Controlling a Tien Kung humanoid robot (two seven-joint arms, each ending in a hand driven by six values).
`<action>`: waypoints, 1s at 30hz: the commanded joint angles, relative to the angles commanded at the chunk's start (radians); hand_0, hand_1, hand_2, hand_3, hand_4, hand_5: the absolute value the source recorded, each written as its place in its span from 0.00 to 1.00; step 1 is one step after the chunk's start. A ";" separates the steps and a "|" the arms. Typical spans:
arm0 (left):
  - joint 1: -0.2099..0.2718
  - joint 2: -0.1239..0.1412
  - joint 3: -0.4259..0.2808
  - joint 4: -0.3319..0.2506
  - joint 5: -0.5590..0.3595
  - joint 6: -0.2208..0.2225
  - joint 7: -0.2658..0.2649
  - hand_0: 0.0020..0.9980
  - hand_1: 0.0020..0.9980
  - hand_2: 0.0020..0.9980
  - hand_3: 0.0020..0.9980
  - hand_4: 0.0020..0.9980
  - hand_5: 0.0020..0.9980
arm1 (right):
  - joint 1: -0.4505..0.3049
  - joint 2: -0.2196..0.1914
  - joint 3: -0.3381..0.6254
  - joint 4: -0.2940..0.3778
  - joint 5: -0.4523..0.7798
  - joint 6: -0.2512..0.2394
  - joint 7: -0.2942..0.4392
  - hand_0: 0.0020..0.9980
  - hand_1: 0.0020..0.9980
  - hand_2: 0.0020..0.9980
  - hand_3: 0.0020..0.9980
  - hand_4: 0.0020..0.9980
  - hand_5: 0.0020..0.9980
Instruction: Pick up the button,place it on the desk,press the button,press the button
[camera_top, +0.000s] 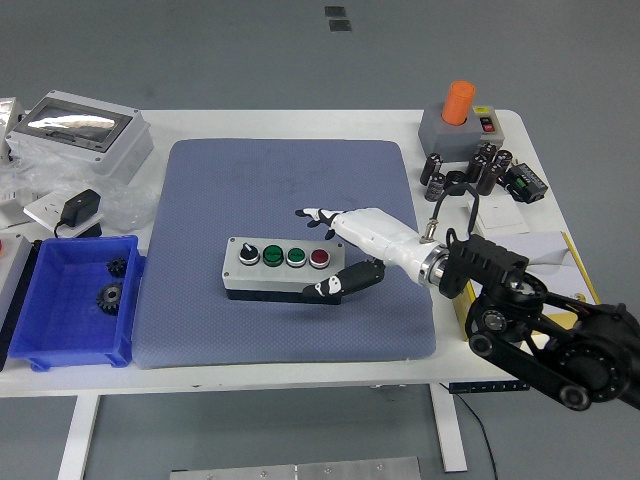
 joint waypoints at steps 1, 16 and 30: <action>0.001 0.000 0.001 -0.001 -0.002 0.001 0.000 0.71 0.68 0.67 0.81 0.71 0.87 | -0.011 -0.023 0.030 0.029 0.028 -0.003 0.006 0.75 0.70 0.88 1.00 1.00 0.58; -0.006 0.001 -0.009 -0.002 -0.004 0.004 -0.014 0.71 0.68 0.67 0.81 0.72 0.87 | 0.065 -0.128 -0.029 0.134 -0.005 0.126 -0.189 0.23 0.27 0.38 0.72 0.34 0.13; -0.006 -0.004 -0.007 -0.006 -0.013 0.006 -0.009 0.71 0.68 0.66 0.81 0.73 0.98 | 0.111 -0.056 -0.137 0.090 0.000 0.107 -0.195 0.06 0.09 0.15 0.68 0.16 0.05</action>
